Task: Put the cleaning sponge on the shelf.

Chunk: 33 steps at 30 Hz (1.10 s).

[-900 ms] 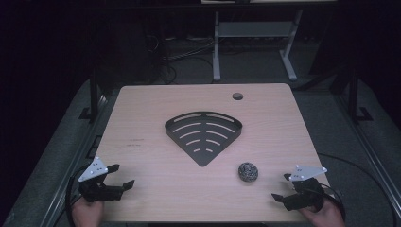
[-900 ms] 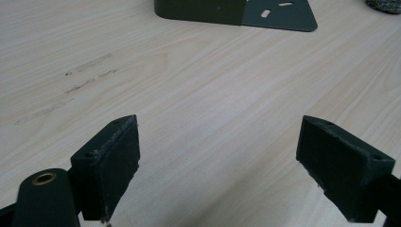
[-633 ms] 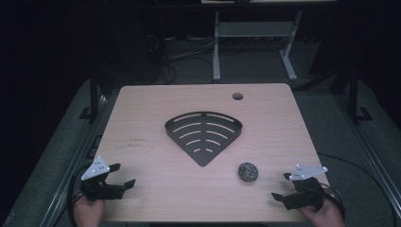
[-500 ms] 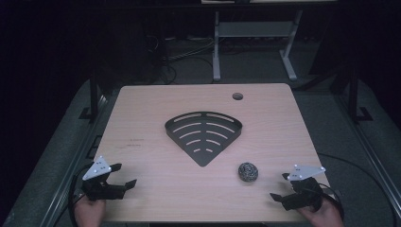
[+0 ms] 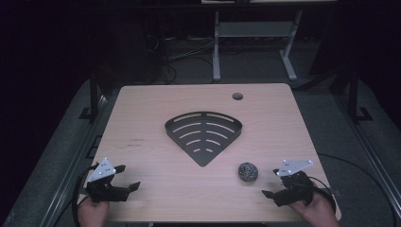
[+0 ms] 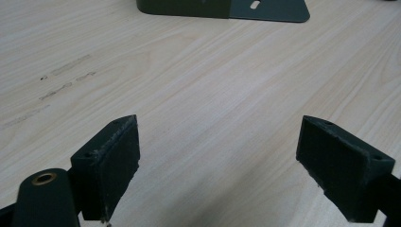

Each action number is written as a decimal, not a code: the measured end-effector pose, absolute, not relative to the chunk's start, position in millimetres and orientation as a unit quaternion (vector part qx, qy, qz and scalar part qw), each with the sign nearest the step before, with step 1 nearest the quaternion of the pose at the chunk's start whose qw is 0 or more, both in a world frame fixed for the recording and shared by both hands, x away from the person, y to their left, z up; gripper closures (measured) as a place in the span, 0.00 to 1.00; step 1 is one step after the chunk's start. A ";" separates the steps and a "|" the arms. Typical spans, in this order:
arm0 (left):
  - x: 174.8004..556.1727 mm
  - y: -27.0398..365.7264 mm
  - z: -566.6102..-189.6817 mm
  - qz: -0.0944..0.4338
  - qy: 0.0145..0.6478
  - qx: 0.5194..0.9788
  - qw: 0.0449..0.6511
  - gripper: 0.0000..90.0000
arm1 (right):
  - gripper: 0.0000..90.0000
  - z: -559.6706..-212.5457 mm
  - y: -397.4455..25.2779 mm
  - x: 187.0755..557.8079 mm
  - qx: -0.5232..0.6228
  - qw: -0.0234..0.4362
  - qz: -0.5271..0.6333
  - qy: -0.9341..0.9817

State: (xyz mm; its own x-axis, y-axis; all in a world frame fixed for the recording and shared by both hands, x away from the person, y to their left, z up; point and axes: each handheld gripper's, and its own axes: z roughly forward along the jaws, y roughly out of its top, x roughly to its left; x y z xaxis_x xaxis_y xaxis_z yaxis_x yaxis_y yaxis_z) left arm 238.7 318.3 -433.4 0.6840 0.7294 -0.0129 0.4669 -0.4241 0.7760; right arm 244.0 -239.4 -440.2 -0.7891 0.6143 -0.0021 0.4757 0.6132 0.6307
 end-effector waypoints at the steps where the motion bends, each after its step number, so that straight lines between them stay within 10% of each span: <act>1: 239.2 318.9 -433.6 0.166 0.362 0.828 0.395 0.15 | 0.17 -440.3 -238.0 245.6 0.303 0.108 0.314 0.893; 33: 244.5 321.5 -434.3 0.156 0.368 0.827 0.395 0.15 | 0.19 -426.5 -181.2 295.2 0.259 0.070 0.254 0.929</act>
